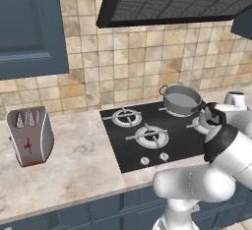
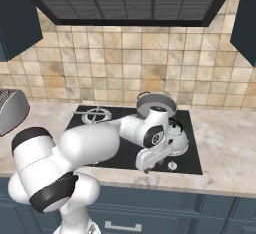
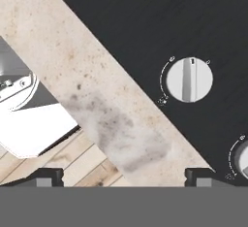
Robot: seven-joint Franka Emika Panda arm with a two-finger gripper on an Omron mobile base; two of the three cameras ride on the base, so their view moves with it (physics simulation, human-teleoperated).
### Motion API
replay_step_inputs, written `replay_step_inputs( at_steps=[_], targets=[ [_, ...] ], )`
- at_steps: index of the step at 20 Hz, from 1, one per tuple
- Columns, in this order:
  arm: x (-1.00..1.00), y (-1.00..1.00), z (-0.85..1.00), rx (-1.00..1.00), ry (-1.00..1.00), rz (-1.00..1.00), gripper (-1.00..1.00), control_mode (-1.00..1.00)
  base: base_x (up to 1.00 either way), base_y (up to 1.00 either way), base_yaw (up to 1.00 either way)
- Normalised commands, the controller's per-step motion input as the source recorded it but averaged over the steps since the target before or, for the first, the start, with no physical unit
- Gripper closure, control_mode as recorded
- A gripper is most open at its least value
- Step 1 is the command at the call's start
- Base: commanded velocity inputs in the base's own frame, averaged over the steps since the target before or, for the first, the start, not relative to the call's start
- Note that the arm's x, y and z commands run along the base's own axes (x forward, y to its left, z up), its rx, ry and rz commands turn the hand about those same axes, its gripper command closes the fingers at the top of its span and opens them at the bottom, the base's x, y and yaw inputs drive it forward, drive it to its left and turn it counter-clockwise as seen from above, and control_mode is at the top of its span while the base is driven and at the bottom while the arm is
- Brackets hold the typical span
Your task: Pick the kettle from the cabinet and place it on a stove burner. Then pick the pot from the counter and place it on another stove burner. Finally, turn both burners on.
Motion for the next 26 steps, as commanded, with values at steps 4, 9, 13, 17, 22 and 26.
replay_step_inputs(
  at_steps=[4, 9, 13, 17, 22, 26],
  targets=[
    [-0.08, -0.26, 0.06, 0.0, 0.0, -0.09, -1.0, -1.0, 0.0, 0.0, 0.0],
    [0.0, -0.23, 0.02, 0.0, 0.0, -0.16, -1.0, -1.0, 0.0, 0.0, 0.0],
    [0.0, -0.23, 0.05, 0.04, 0.0, -0.16, -1.0, -1.0, 0.0, 0.0, 0.0],
    [0.01, -0.16, 0.02, 0.07, 0.0, -0.03, -1.0, -1.0, 0.0, 0.0, 0.0],
    [0.02, -0.02, 0.07, 0.04, -0.01, -0.07, -1.0, -1.0, 0.0, 0.0, 0.0],
    [0.06, 0.0, 0.09, 0.0, 0.0, -0.12, -1.0, -1.0, 0.0, 0.0, 0.0]
  ],
)
